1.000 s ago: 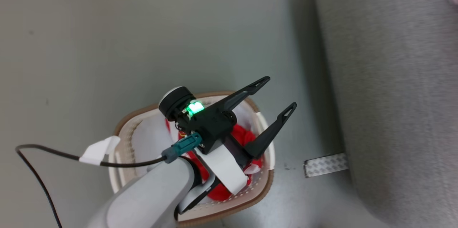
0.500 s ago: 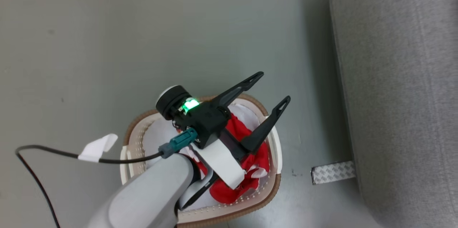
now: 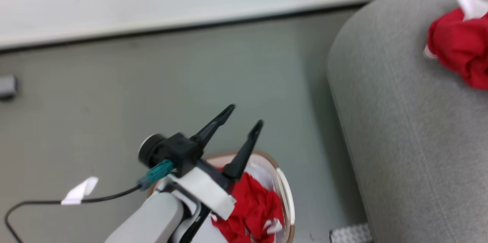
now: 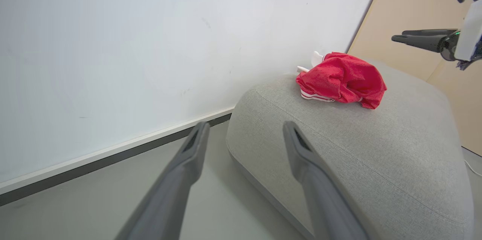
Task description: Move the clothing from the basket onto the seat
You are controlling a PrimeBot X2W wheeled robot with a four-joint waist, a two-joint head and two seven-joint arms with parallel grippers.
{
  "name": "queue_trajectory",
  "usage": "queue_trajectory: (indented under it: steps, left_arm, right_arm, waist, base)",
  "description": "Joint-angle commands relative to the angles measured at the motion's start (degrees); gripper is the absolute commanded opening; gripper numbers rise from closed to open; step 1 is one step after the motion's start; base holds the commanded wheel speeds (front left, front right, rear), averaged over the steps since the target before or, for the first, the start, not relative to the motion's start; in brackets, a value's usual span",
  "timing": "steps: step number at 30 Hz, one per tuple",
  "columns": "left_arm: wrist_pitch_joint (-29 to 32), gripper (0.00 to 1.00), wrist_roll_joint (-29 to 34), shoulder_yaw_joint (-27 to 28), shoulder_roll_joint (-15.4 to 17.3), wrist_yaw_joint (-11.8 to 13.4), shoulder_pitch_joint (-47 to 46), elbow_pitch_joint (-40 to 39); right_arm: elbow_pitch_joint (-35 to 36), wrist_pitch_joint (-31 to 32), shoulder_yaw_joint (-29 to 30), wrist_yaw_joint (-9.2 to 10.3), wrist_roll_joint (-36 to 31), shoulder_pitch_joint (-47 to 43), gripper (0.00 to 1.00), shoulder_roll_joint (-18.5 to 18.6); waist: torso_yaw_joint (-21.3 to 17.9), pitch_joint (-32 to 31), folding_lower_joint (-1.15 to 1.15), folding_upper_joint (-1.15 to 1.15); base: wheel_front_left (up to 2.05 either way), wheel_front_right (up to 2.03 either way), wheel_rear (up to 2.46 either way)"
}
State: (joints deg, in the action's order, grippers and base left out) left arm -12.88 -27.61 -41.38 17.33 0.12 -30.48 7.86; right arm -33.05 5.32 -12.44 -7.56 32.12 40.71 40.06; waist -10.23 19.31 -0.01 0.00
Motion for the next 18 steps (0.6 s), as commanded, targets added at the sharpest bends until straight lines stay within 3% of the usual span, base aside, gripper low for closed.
queue_trajectory:
  steps: [1,8,14,18]
  left_arm:
    - [-0.58,1.0,-0.86,0.24,0.56,0.36,1.38,0.21]
    - [-1.33,1.0,-4.14,6.18,3.94,4.51,6.98,-1.27]
    - [-1.91,1.0,-6.05,11.85,6.78,8.84,13.23,-3.49]
    - [-2.28,1.0,-6.87,15.59,7.78,11.34,17.95,-4.75]
  right_arm:
    - [1.16,0.25,0.09,0.14,0.58,-1.64,1.0,0.78]
    - [18.39,1.59,3.62,0.14,2.81,-10.63,1.0,-2.38]
    - [28.4,0.59,10.29,0.13,-0.96,-20.75,1.0,-12.03]
    - [33.37,-1.66,11.26,0.15,-5.04,-28.41,1.0,-19.3]
  waist:
    - [1.48,-6.89,0.01,0.0]
    - [4.63,-15.67,0.01,0.0]
    - [7.11,-18.51,0.01,0.0]
    - [8.04,-19.13,0.01,0.0]
  base:
    - [0.0,0.0,0.0]
    - [0.0,0.0,0.0]
    - [0.0,0.0,0.0]
    - [0.0,0.0,0.0]
